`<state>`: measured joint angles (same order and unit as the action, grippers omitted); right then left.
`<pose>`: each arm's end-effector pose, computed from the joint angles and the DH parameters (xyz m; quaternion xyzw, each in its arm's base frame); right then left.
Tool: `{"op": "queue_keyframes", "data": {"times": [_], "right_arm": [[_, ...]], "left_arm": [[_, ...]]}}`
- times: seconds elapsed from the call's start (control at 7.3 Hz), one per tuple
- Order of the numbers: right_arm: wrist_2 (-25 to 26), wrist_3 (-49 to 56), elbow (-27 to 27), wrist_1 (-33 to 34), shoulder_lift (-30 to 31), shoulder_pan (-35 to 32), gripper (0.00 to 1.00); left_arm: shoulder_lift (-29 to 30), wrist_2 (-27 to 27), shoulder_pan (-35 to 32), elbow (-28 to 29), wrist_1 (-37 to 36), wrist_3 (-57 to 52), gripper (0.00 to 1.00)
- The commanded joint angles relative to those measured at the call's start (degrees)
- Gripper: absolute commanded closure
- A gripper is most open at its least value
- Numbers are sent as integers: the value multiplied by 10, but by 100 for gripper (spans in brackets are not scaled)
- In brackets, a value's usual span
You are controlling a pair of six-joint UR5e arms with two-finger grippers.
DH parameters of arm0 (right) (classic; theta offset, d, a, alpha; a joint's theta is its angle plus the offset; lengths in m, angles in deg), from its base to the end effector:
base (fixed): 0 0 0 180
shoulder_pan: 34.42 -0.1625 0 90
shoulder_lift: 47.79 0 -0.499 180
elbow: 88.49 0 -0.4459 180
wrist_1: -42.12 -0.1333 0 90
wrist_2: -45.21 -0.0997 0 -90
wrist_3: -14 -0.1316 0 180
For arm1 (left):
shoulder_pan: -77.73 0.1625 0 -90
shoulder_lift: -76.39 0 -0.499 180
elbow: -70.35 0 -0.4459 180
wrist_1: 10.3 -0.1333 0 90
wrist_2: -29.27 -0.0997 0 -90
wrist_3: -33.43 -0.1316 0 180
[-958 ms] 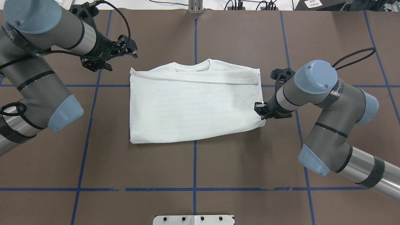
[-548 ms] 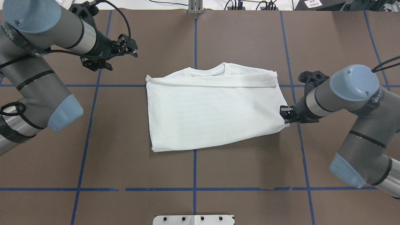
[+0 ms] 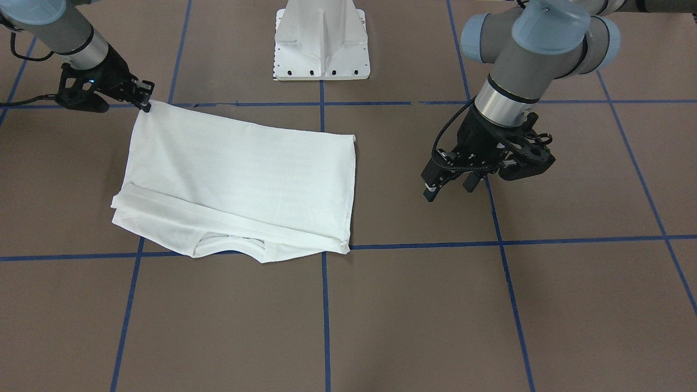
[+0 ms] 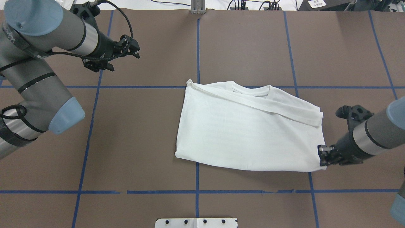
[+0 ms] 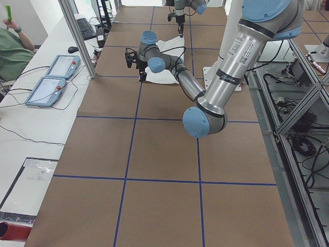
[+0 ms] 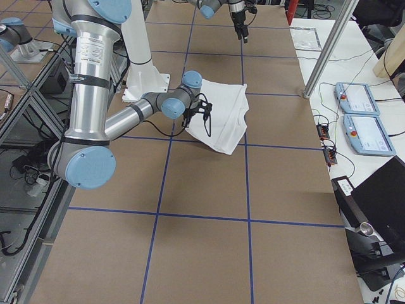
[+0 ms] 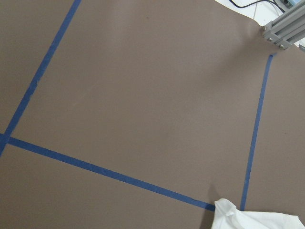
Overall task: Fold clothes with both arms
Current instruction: 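Grasp the shirt edge with the right gripper and drag it toward the robot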
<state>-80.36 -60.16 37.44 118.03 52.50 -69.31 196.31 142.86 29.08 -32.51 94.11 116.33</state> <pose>-0.3432 -0.3085 0.4791 -0.1210 -0.4154 0.0458 0.9004 0.4228 -0.6024 0.2737 0.0604 0.4981 -0.2134 0.8383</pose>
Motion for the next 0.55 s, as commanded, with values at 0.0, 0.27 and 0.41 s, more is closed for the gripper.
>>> {"op": "queue_keyframes", "data": {"times": [0.0, 0.27, 0.41], "right_arm": [[-28, 0, 55, 0, 75, 121, 100], [-35, -5, 50, 0, 75, 186, 42], [-34, -15, 49, 0, 72, 192, 0]], "left_arm": [[0, -2, 1, -8, 0, 2, 1], [0, -9, 3, -13, 0, 2, 1], [0, -9, 8, -13, 0, 2, 1]]}}
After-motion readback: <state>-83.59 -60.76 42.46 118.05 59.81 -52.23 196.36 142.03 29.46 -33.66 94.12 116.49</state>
